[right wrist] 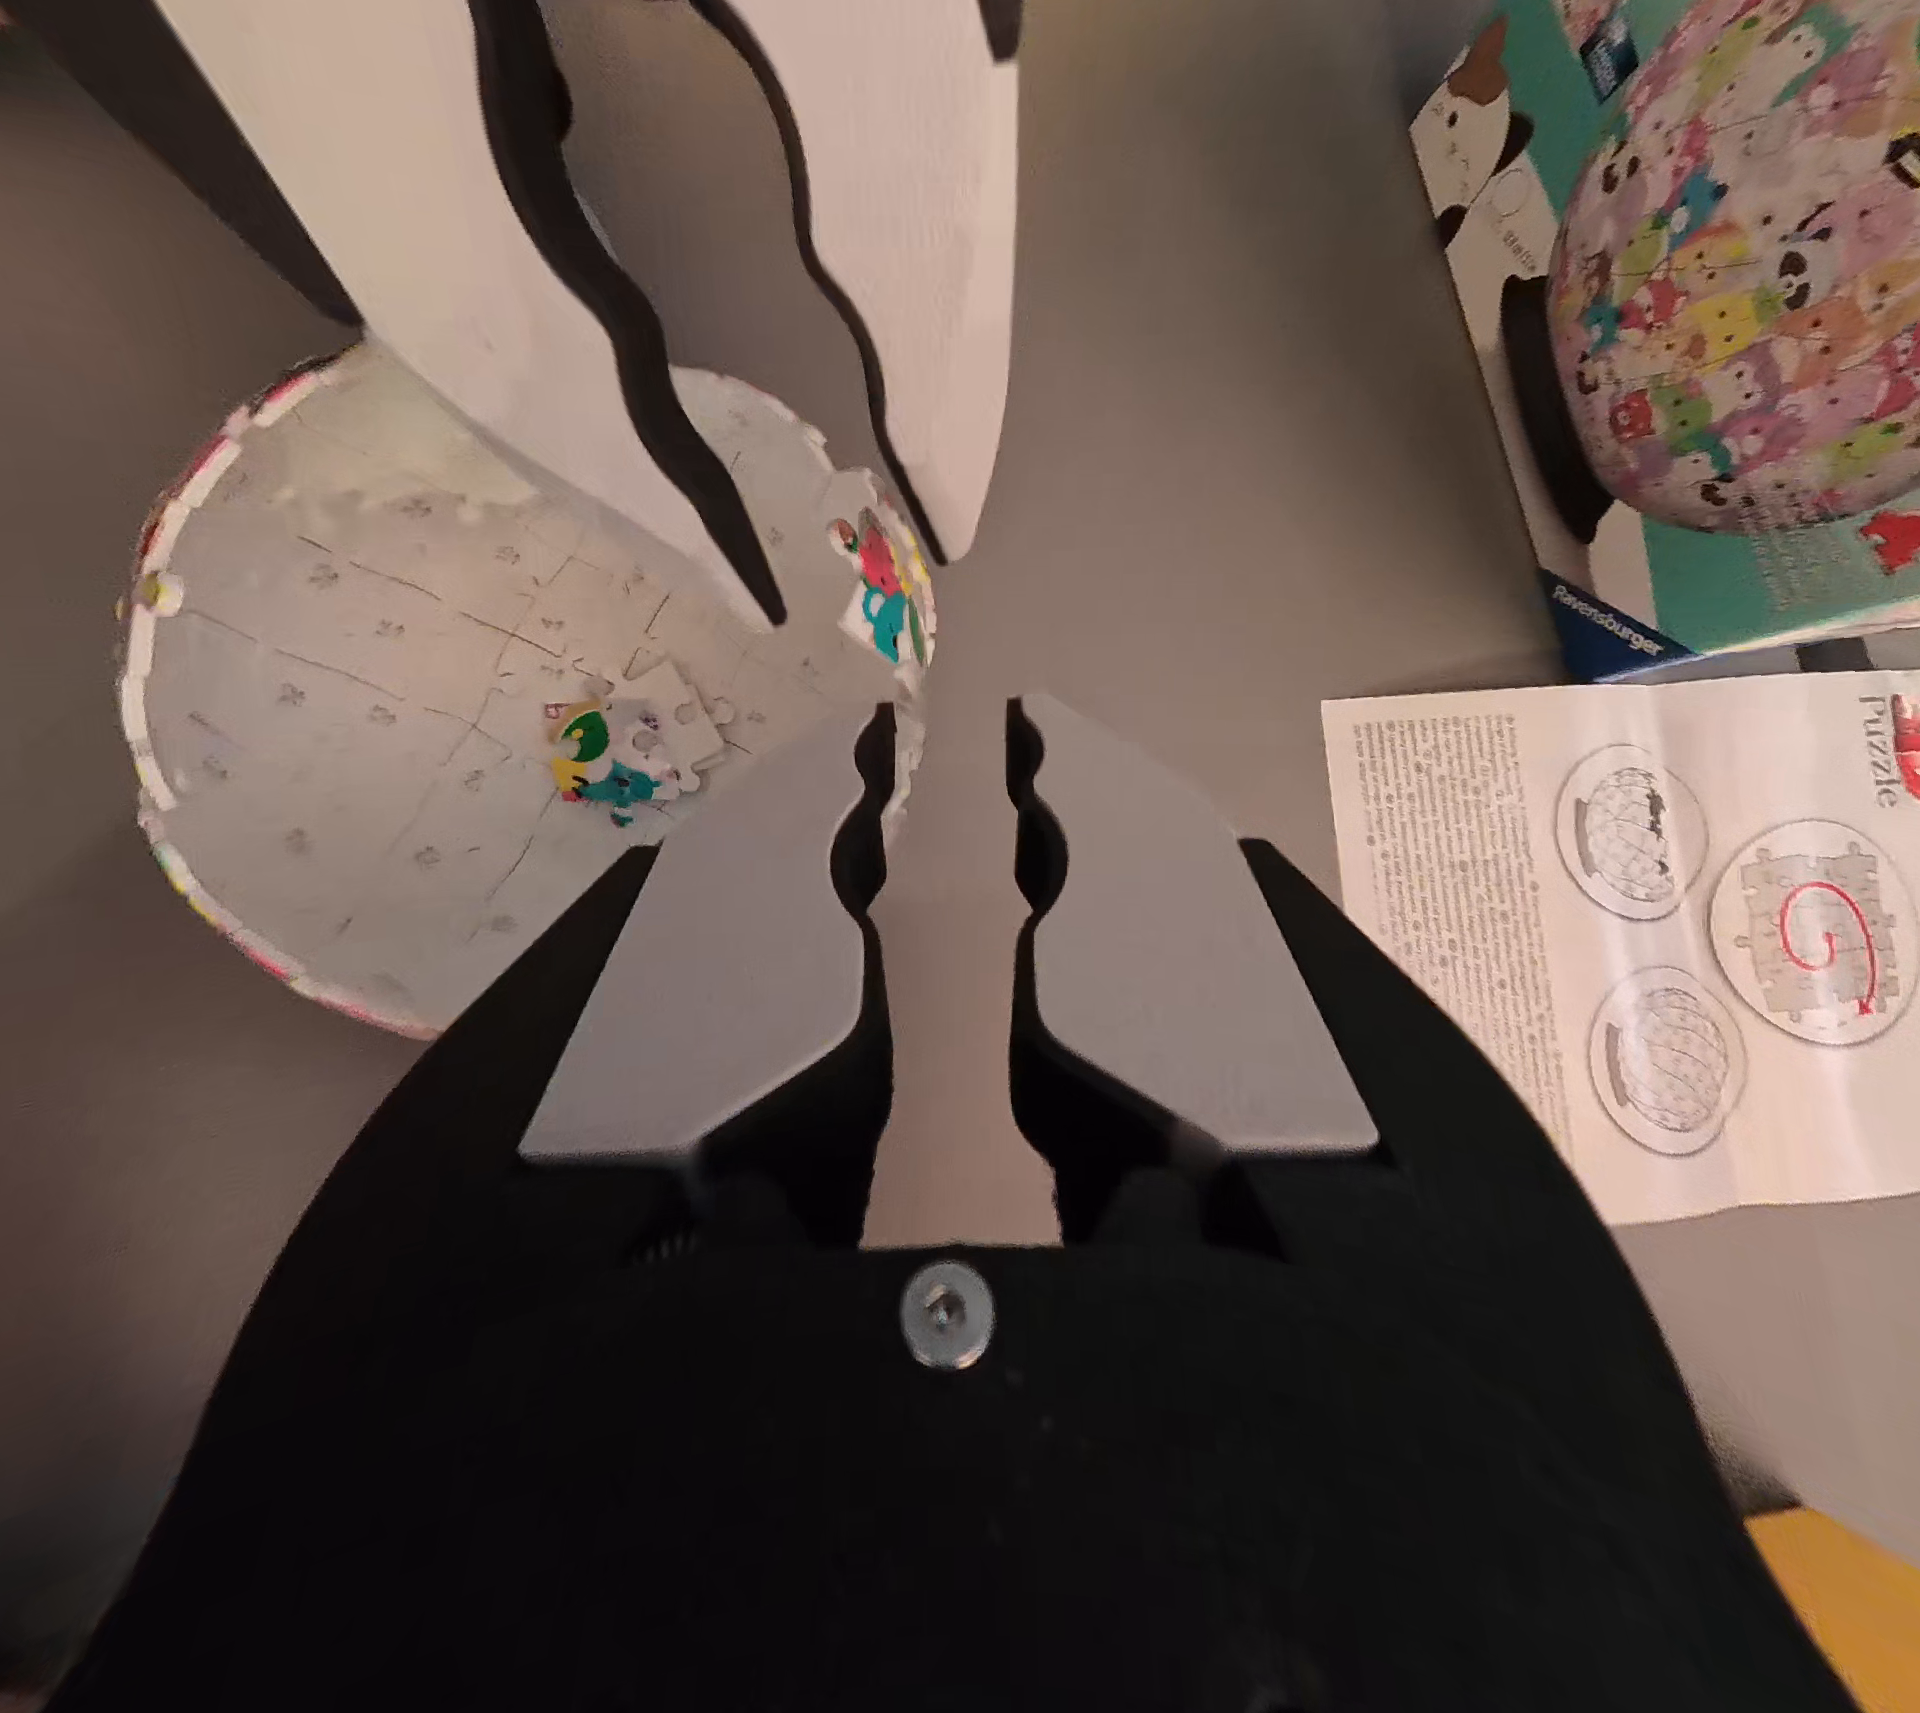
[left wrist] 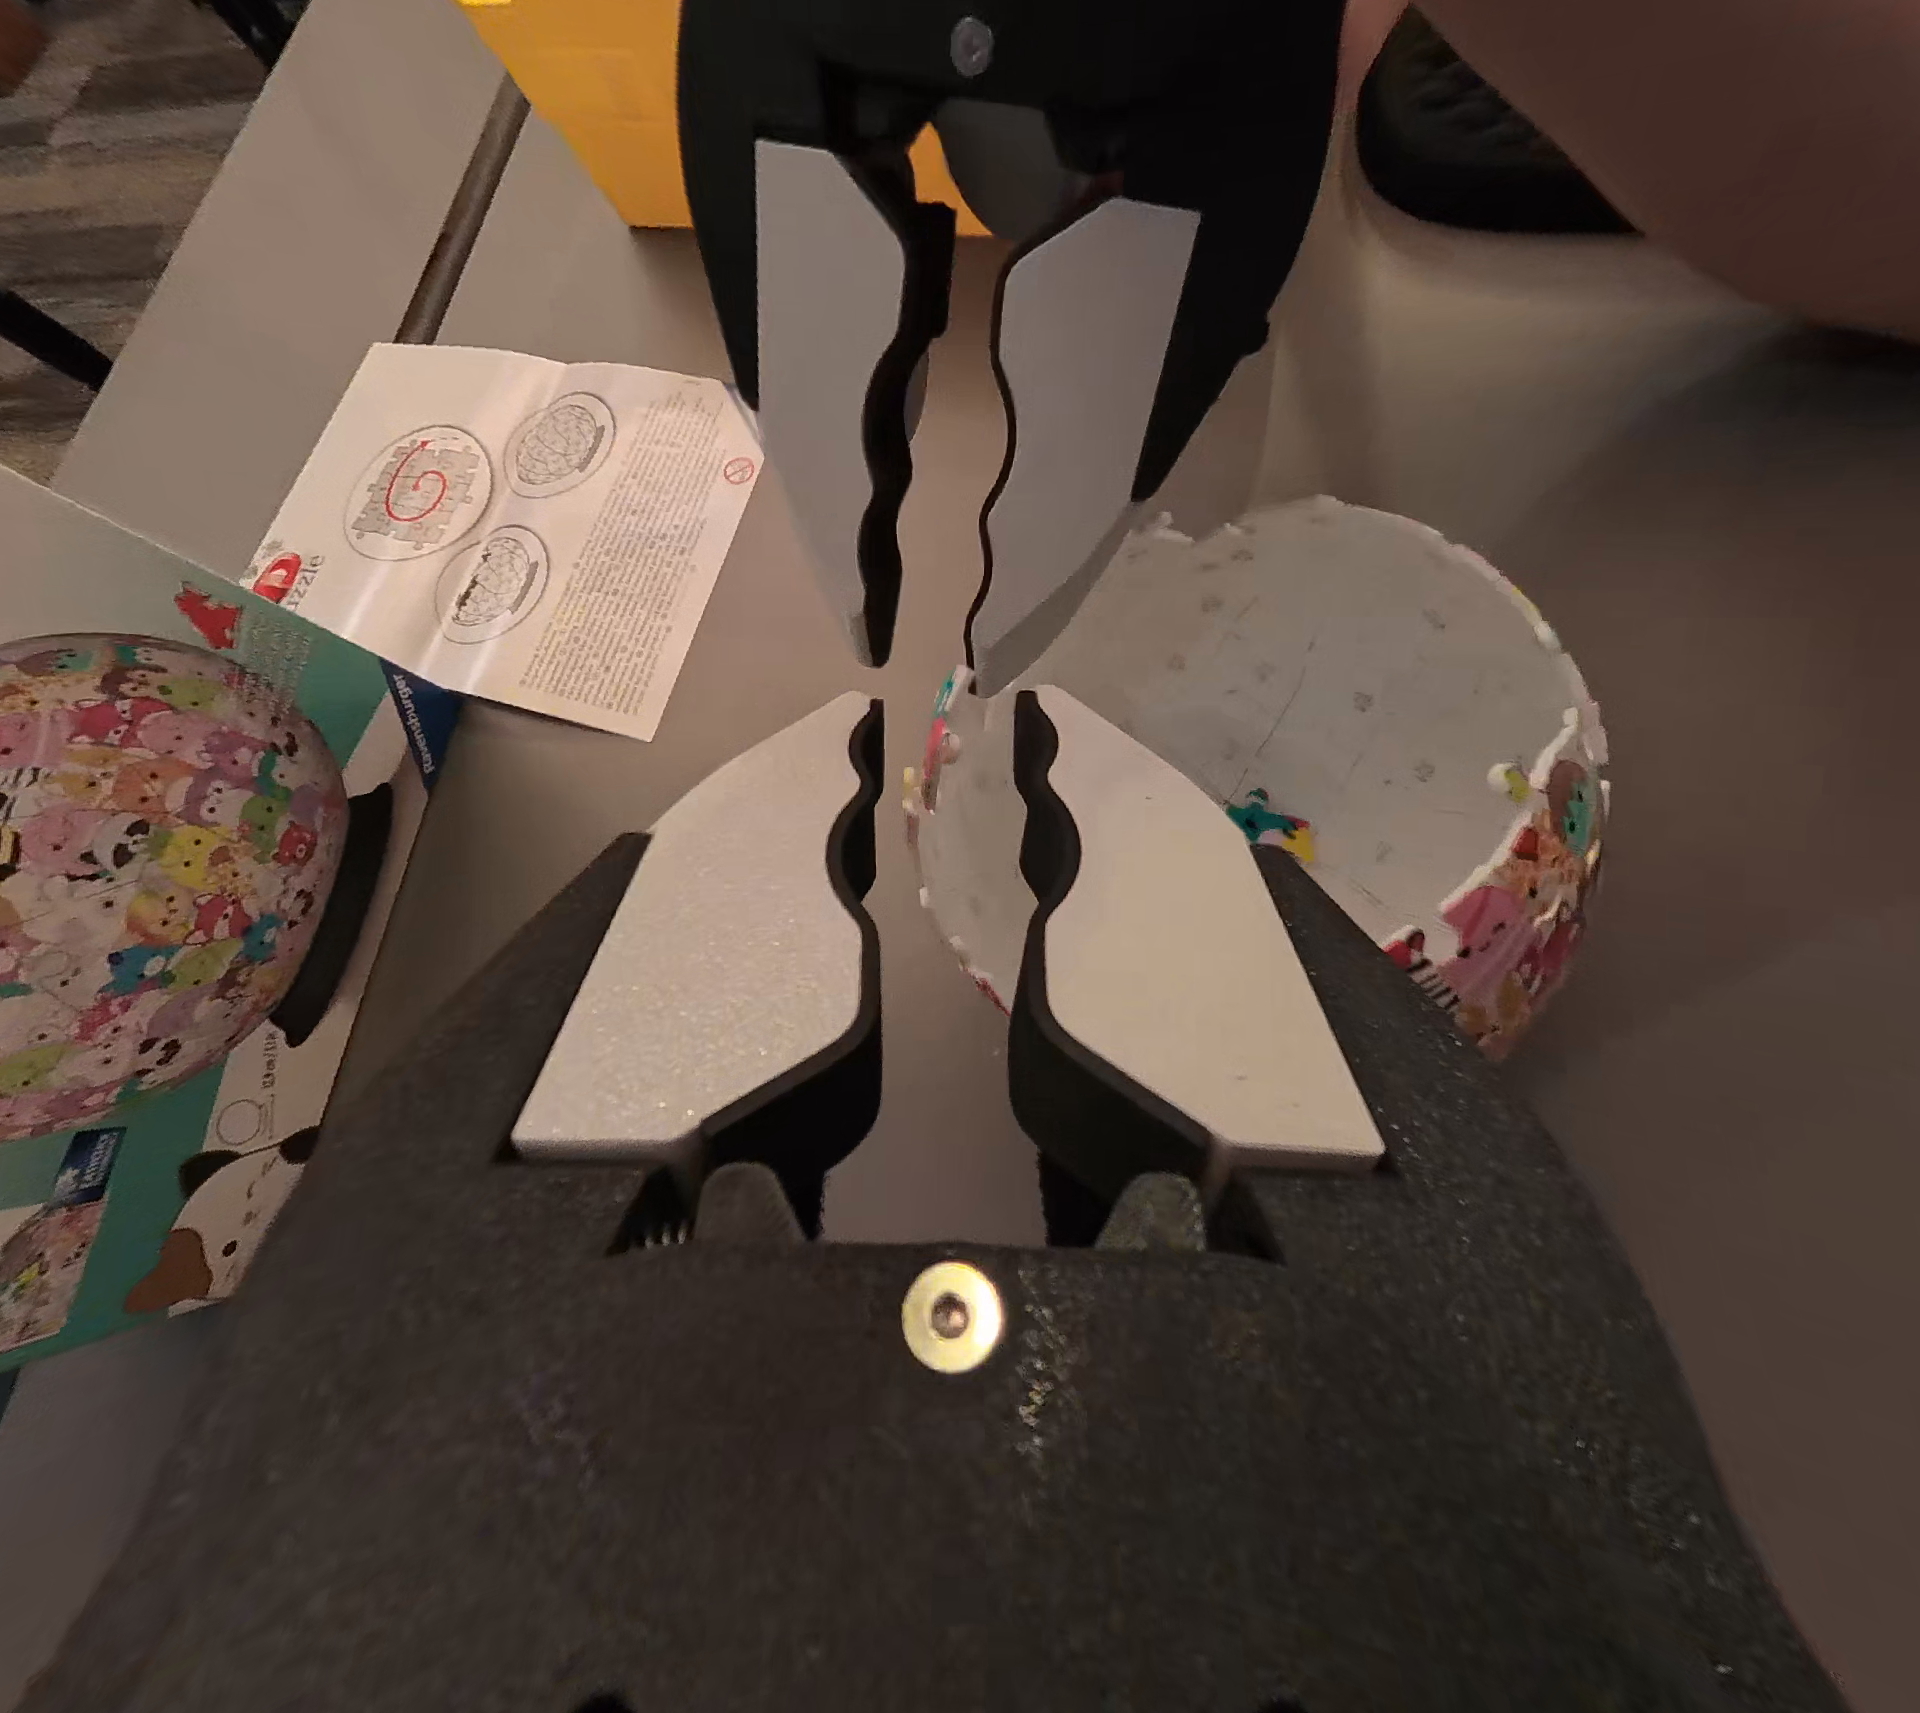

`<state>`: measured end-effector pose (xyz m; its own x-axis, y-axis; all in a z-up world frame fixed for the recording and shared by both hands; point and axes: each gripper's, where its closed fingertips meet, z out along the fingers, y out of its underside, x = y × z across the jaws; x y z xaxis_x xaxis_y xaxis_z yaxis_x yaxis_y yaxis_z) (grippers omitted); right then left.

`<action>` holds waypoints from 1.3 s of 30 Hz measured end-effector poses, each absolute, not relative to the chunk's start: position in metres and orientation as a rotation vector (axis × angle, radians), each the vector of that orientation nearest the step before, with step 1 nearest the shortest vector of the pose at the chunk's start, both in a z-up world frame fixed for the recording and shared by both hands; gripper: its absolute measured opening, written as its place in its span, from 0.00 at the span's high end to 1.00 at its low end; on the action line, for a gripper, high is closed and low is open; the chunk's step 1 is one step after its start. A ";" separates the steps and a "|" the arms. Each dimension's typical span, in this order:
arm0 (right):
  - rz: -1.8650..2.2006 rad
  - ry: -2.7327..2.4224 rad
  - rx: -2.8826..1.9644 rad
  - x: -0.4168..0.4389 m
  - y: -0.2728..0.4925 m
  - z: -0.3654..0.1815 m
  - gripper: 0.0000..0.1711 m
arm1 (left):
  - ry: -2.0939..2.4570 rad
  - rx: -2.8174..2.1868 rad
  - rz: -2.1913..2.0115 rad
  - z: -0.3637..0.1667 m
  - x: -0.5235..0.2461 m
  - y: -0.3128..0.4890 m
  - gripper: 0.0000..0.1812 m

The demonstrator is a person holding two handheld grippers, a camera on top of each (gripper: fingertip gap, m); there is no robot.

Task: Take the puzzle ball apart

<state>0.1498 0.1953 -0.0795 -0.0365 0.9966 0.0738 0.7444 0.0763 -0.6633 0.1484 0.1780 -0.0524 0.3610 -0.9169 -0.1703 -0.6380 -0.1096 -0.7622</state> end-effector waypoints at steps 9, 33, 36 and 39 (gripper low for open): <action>0.624 -1.868 -1.770 0.148 0.193 -0.088 0.98 | 1.421 -1.833 -0.335 -0.066 0.150 0.181 0.96; 0.615 -1.919 -1.663 0.144 0.189 -0.087 0.98 | 1.391 -1.880 -0.238 -0.068 0.142 0.187 0.98; 0.612 -1.928 -1.639 0.144 0.189 -0.087 0.98 | 1.394 -1.882 -0.219 -0.068 0.142 0.187 0.98; 0.605 -1.937 -1.616 0.145 0.188 -0.087 0.98 | 1.405 -1.875 -0.199 -0.067 0.143 0.186 0.98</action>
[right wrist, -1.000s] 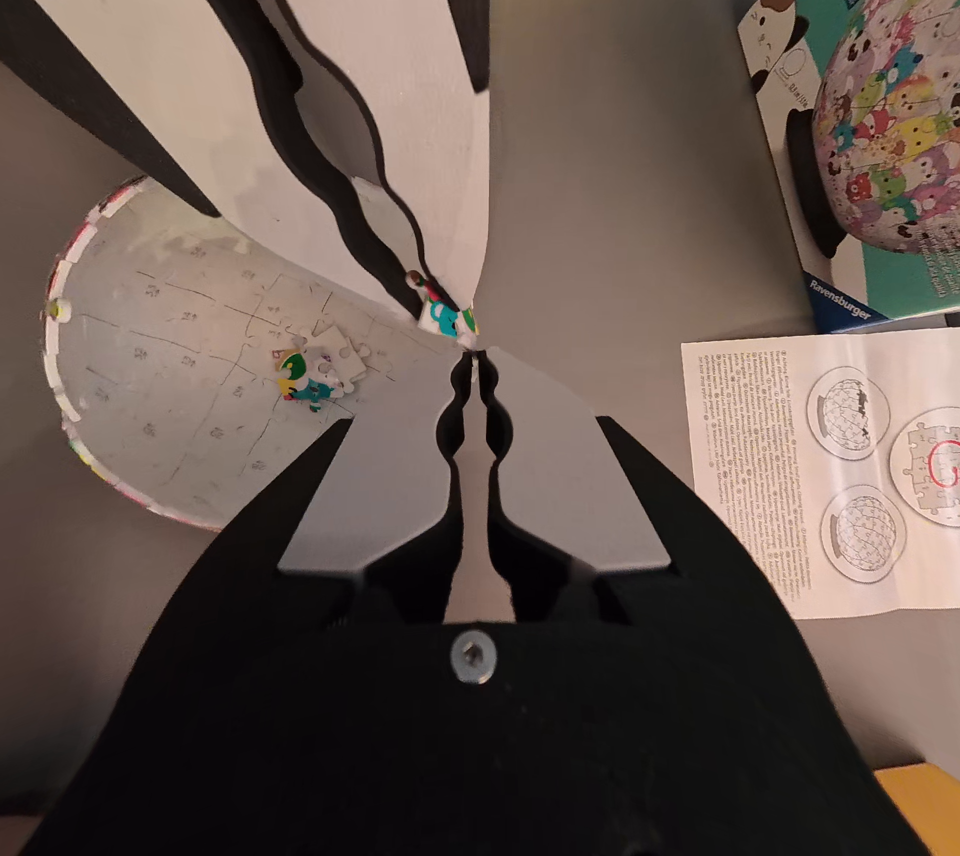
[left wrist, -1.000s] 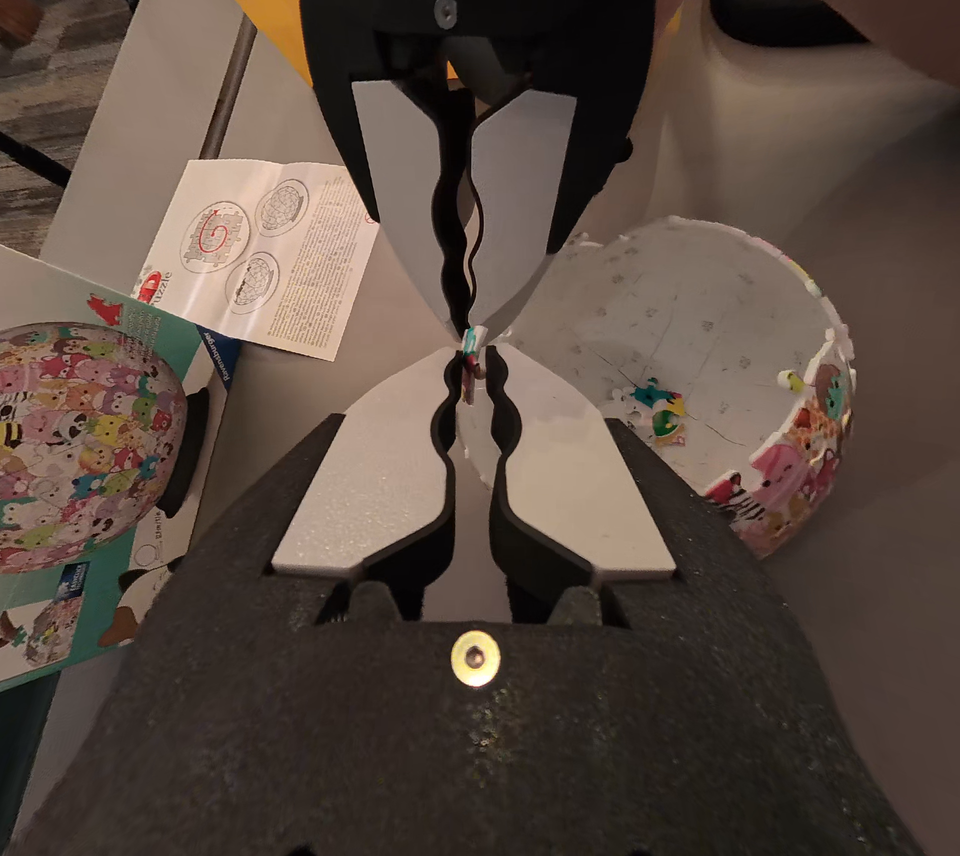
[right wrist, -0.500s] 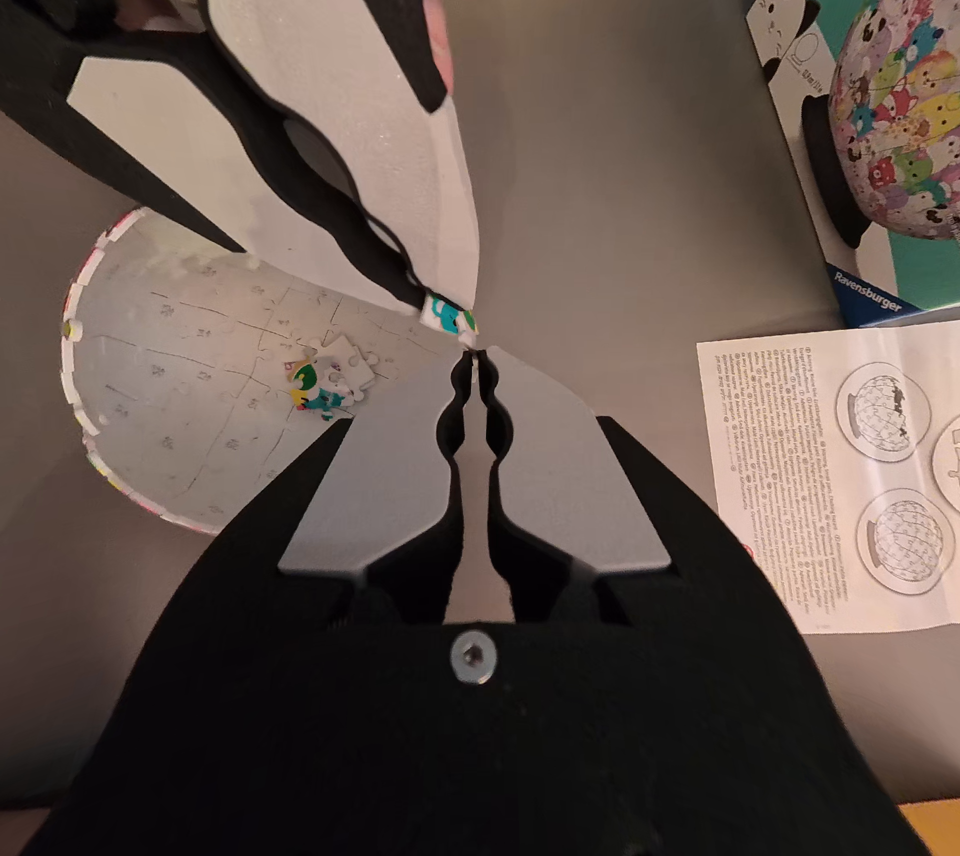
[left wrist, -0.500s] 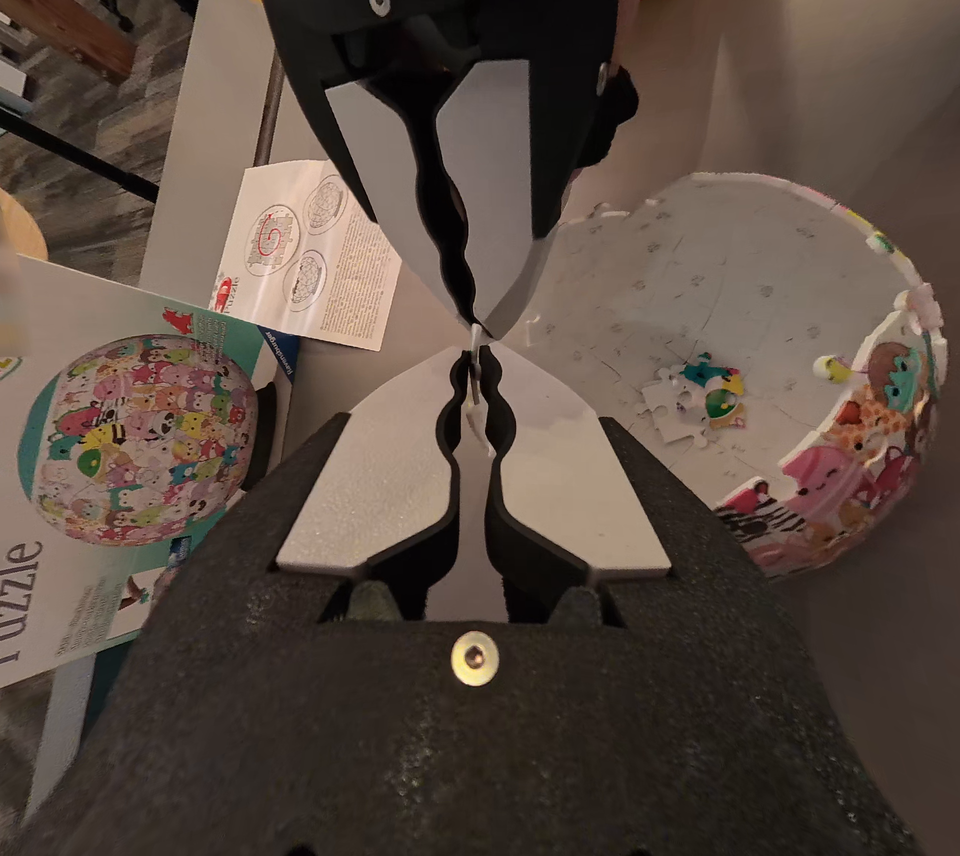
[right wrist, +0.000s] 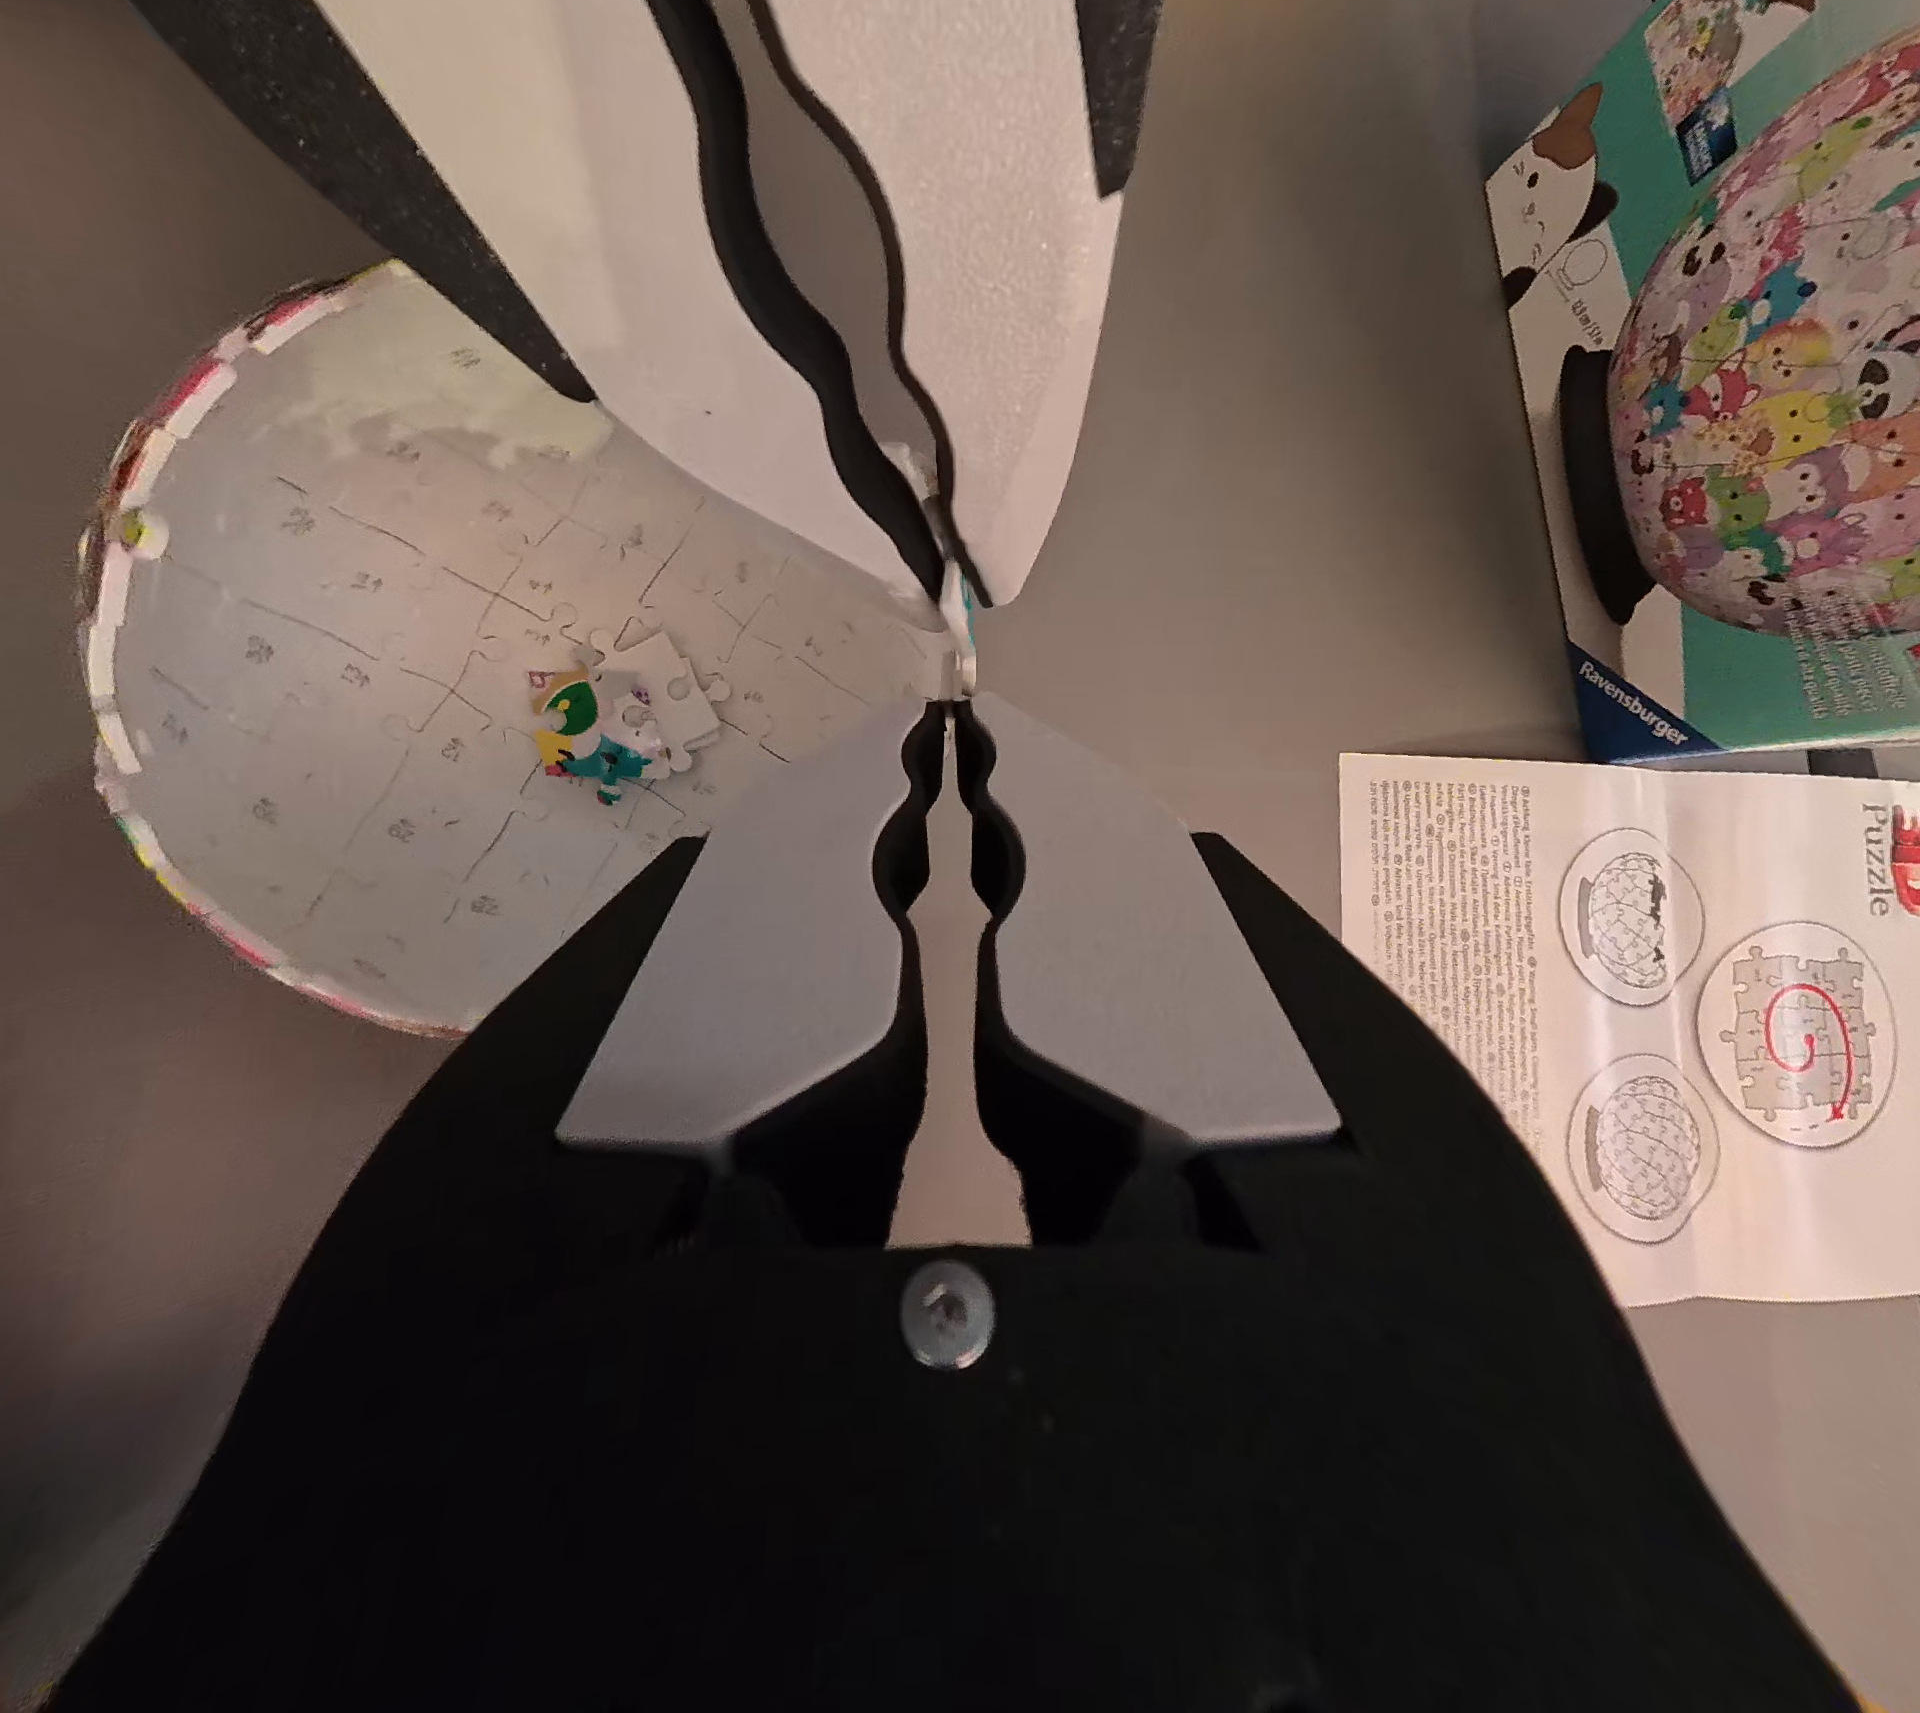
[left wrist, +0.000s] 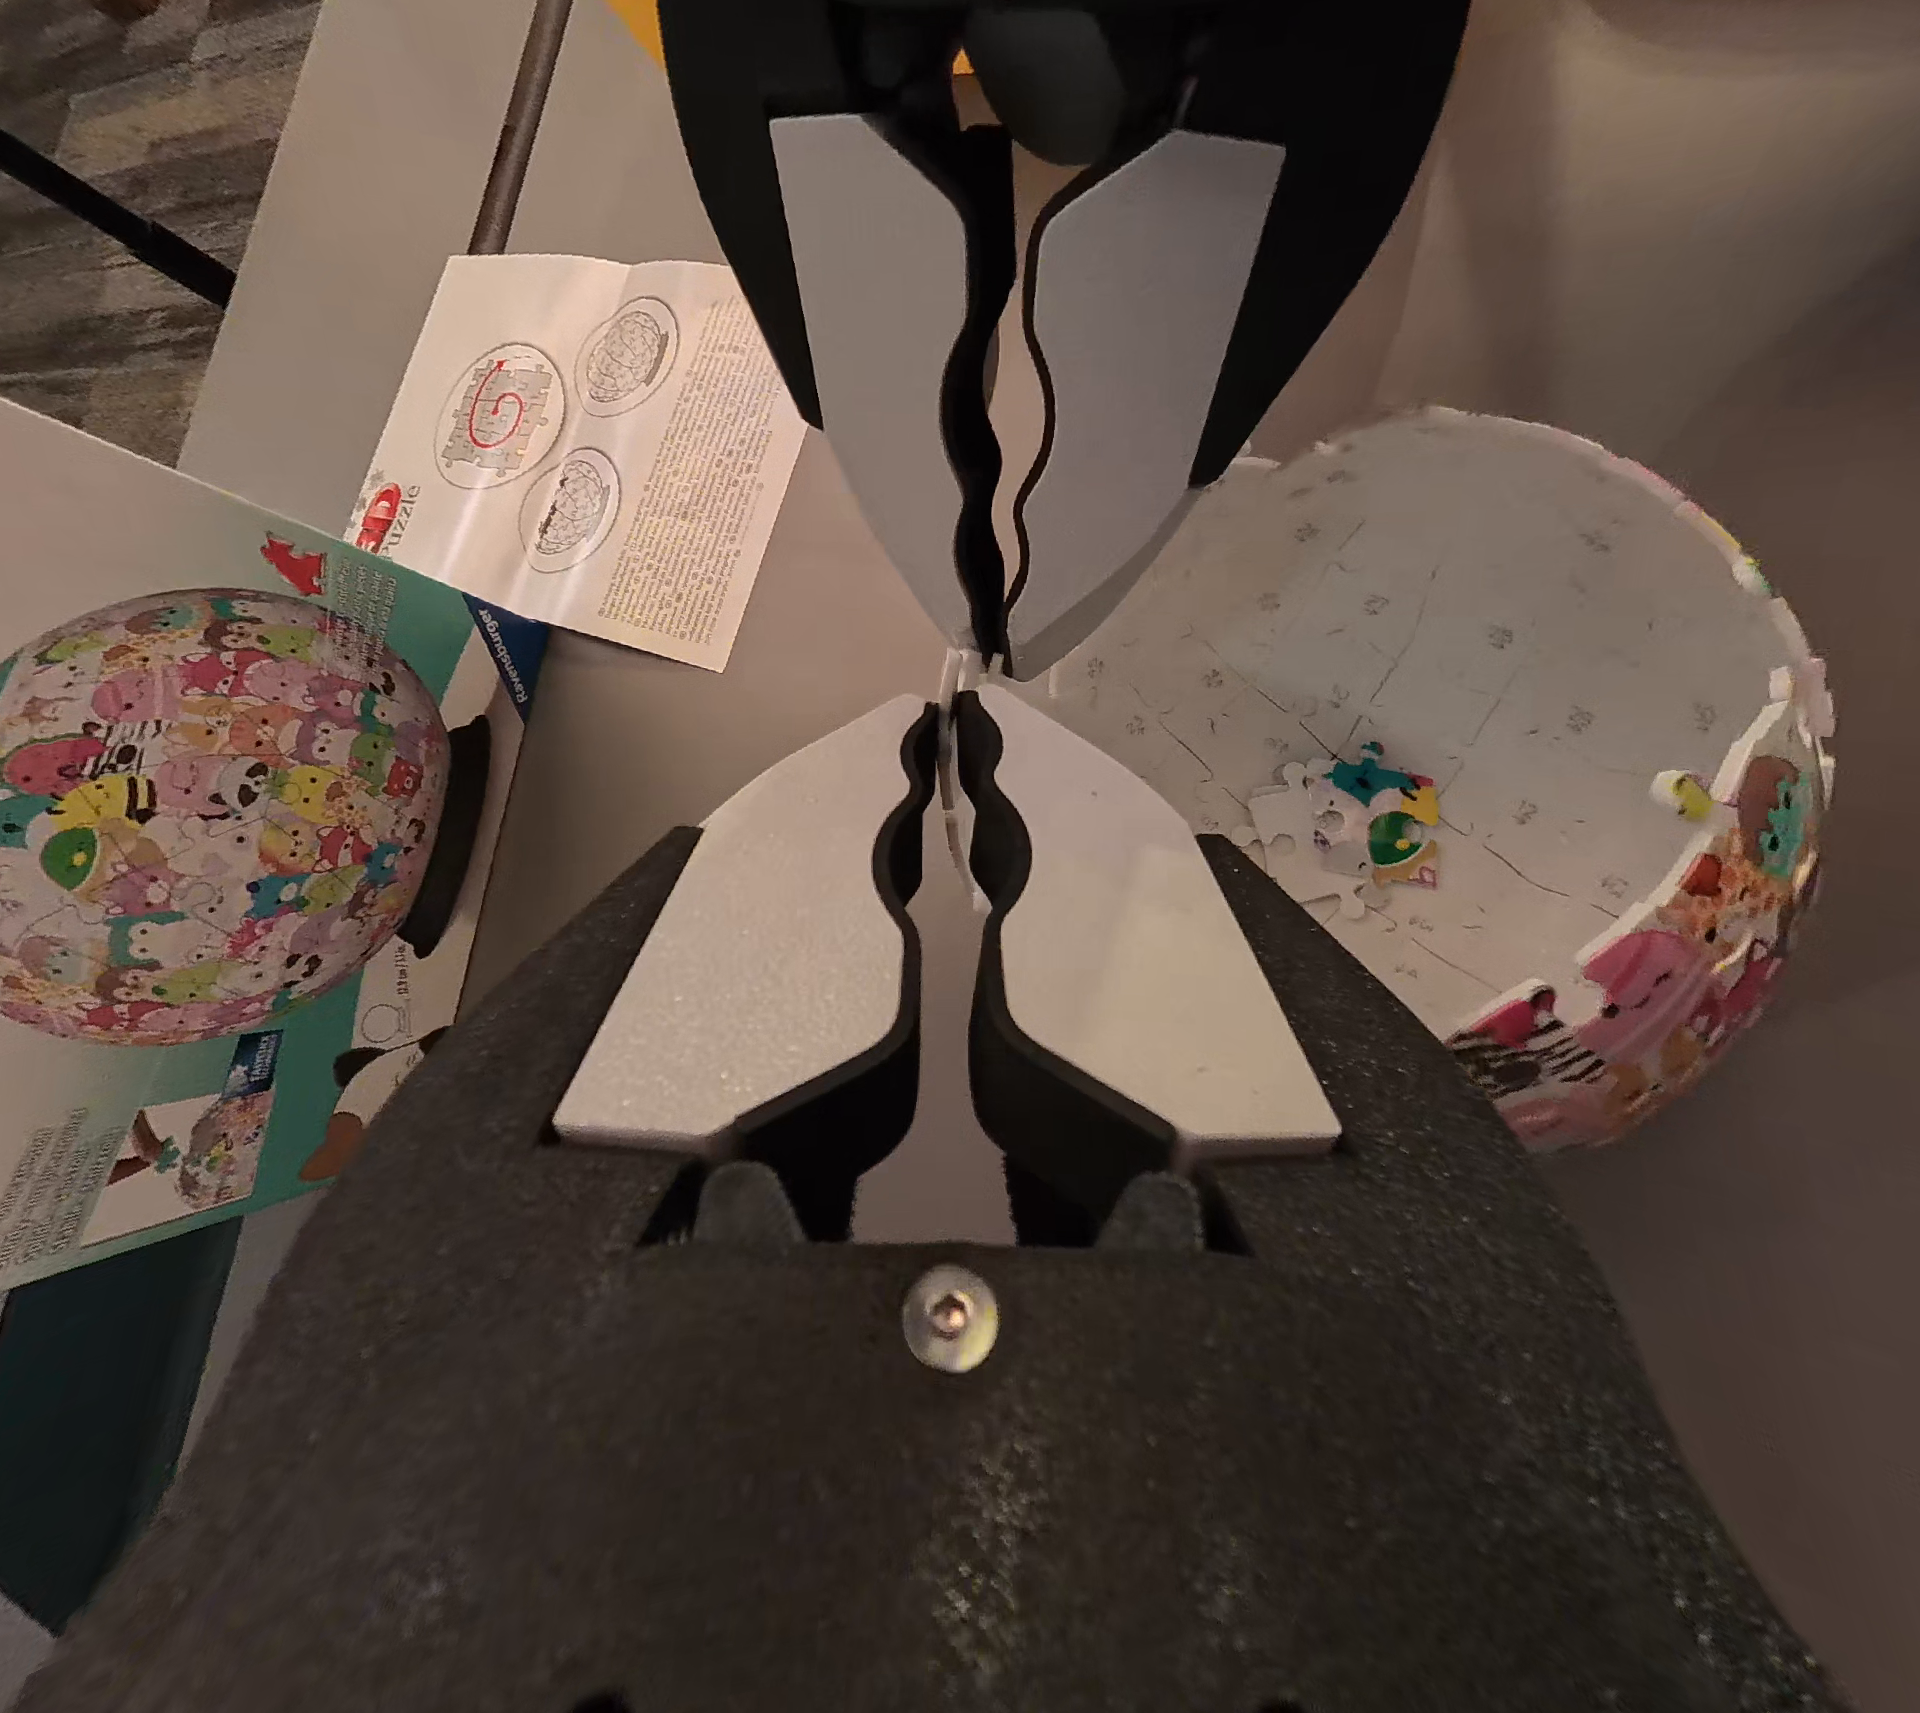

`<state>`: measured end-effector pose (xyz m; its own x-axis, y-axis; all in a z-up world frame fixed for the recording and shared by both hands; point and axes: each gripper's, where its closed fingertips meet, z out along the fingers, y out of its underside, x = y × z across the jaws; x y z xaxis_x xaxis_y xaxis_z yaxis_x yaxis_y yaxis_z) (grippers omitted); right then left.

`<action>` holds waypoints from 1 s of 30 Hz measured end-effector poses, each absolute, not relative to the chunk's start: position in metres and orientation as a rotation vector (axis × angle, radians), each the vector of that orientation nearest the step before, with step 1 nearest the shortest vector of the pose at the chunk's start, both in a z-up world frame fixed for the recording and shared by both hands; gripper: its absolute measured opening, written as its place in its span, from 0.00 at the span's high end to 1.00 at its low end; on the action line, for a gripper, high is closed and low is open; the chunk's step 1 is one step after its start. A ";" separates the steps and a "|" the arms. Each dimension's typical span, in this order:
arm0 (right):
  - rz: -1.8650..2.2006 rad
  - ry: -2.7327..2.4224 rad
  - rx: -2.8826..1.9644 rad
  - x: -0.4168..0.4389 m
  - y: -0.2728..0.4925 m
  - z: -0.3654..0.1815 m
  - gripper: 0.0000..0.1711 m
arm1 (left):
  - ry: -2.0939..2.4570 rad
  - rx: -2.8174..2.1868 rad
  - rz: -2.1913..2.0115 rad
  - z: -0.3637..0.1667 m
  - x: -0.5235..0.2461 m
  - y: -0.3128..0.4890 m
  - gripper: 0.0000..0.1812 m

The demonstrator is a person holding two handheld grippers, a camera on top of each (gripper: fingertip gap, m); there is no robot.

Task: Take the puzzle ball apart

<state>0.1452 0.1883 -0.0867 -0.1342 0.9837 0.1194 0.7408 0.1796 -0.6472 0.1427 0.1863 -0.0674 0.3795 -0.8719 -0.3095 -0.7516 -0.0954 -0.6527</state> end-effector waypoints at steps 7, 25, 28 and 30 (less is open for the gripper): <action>0.609 -1.921 -1.636 0.145 0.190 -0.086 0.98 | 1.438 -1.844 -0.121 -0.067 0.144 0.186 0.99; 0.694 -1.889 -1.570 0.144 0.187 -0.075 0.86 | 1.310 -1.875 -0.130 -0.057 0.141 0.194 0.99; 0.714 -1.852 -1.540 0.145 0.189 -0.066 0.93 | 1.254 -1.894 -0.201 -0.052 0.136 0.197 0.99; 0.653 -1.839 -1.544 0.148 0.196 -0.067 0.97 | 1.237 -1.884 -0.229 -0.047 0.134 0.197 0.99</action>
<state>0.1475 0.1962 -0.0665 -0.1033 0.9822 0.1570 0.6635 0.1856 -0.7248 0.1337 0.1968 -0.0474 0.4945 -0.8224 -0.2813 -0.6669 -0.1515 -0.7295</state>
